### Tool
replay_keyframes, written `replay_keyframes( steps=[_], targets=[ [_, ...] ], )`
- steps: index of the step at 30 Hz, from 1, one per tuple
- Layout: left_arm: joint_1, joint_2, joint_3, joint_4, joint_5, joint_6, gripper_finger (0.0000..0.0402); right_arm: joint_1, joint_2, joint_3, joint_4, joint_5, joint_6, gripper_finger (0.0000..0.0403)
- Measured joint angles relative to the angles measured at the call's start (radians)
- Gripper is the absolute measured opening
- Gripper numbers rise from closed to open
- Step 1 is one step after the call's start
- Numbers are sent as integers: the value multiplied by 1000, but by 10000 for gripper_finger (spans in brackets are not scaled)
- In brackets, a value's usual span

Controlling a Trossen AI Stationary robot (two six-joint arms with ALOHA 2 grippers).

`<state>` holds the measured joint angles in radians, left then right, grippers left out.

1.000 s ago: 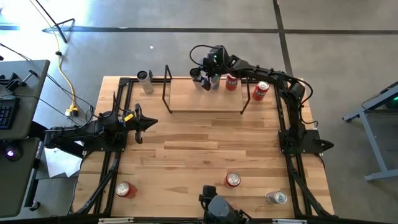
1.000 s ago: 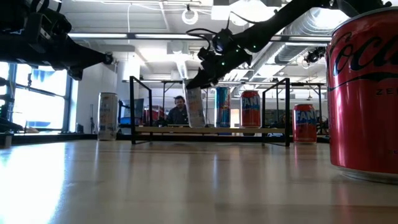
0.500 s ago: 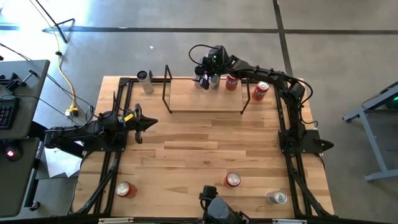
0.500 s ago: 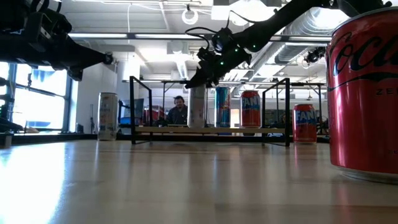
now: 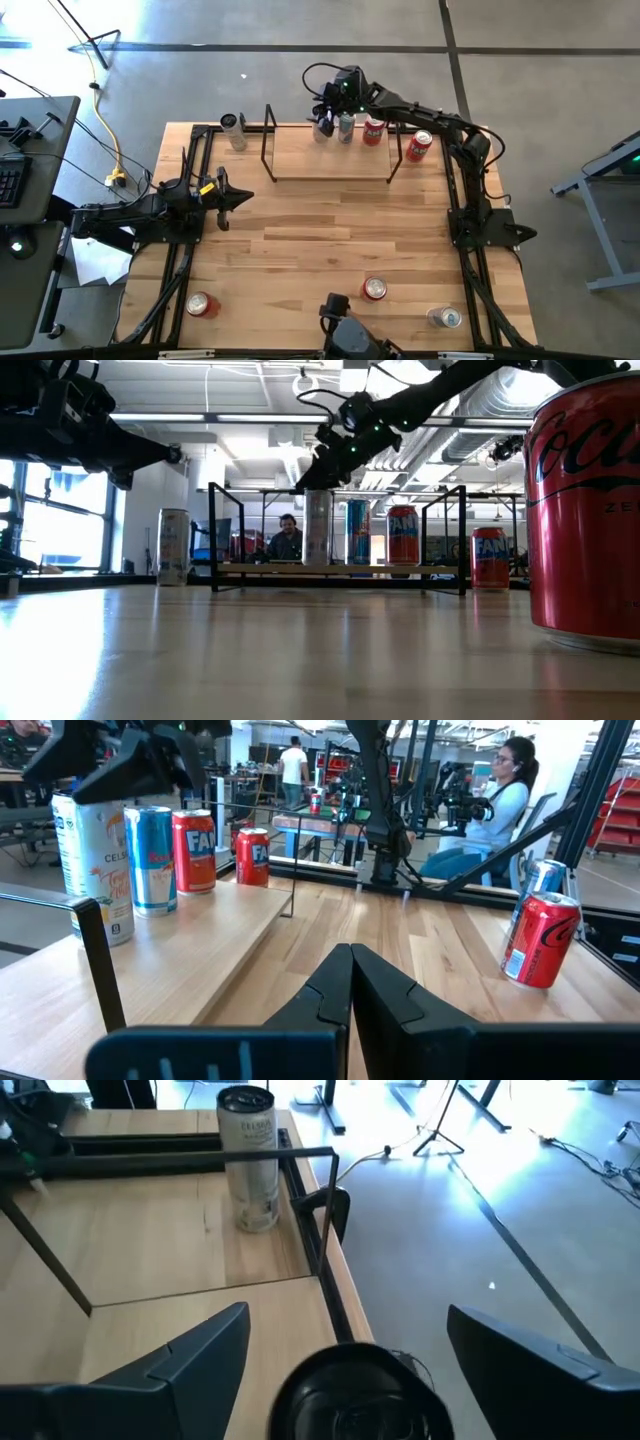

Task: Place canned beverage on shelf
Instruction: Put the right red black soda can on the shelf

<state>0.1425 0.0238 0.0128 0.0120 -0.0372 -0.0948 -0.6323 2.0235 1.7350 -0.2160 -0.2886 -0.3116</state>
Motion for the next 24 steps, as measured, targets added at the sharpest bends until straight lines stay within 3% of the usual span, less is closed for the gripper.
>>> replay_keyframes(
  steps=[5, 9, 13, 17, 19, 24],
  targets=[
    [0, 0, 0, 0, -1, -8, 0, 5, -1, 70, -114, 1, 22, 310],
    [0, 0, 0, 5, -33, -7, 0, 20, -1, 120, -175, 45, 19, 260],
    [0, 0, 0, 9, -38, -7, 0, 35, -1, 154, -222, 78, 23, 167],
    [0, 0, 0, 9, -38, -25, 0, 41, -1, 155, -225, 77, 25, 50],
    [0, 0, 0, 9, -38, -27, 0, 40, -1, 155, -231, 78, 18, 14],
    [1, 0, 0, 8, -38, -28, 0, 36, -1, 155, -259, 80, 19, 21]
  ],
)
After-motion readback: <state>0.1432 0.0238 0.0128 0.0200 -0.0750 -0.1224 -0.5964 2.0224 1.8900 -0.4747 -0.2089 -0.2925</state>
